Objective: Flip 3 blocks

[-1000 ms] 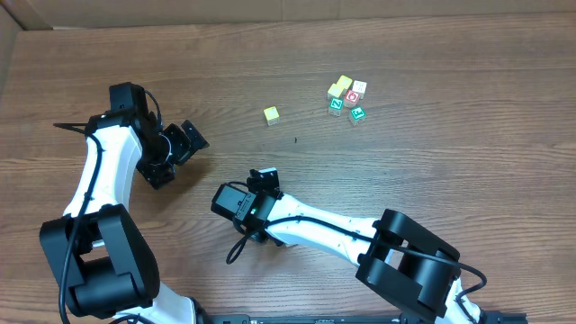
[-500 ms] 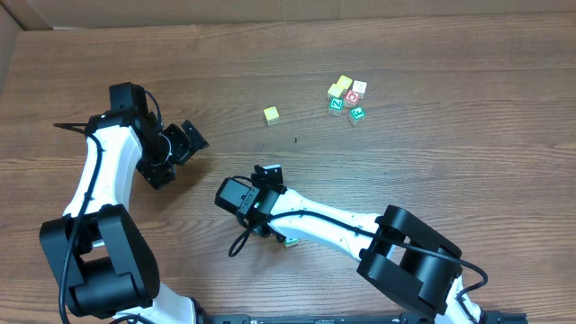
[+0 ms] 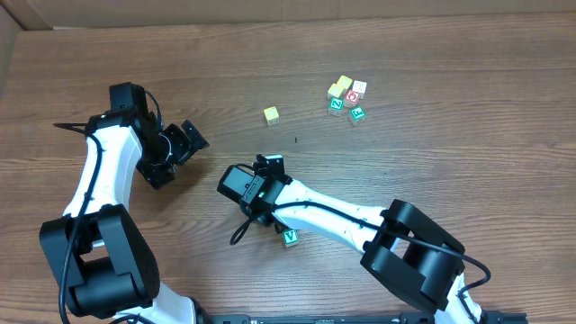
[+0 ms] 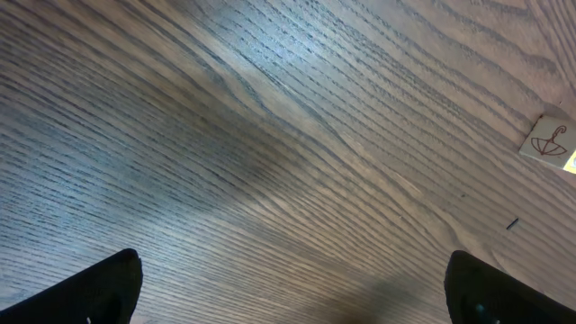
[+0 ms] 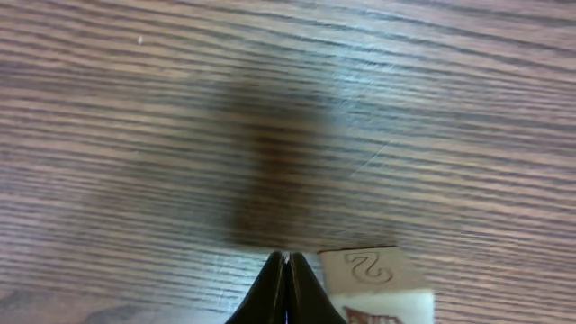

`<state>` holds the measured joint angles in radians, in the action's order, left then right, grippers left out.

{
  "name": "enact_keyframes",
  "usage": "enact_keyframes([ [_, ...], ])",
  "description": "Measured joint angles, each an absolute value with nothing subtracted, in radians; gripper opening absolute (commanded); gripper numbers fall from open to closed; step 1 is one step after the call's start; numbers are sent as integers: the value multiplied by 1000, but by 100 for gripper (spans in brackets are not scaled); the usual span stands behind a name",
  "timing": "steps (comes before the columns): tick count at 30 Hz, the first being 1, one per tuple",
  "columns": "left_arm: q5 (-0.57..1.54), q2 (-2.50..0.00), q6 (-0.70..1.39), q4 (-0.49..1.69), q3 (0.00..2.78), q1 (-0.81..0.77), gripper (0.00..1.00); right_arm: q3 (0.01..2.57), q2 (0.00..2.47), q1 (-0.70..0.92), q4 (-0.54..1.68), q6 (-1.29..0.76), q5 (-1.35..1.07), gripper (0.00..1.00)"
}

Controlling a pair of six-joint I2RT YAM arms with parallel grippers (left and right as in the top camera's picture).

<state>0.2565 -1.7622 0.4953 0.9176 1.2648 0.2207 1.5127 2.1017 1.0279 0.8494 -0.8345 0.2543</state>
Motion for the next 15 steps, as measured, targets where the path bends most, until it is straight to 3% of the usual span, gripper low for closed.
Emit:
enact_keyframes([
  [15, 257, -1762, 495, 918, 1265, 221, 100, 1517, 2102, 1026, 894, -834, 251, 4],
])
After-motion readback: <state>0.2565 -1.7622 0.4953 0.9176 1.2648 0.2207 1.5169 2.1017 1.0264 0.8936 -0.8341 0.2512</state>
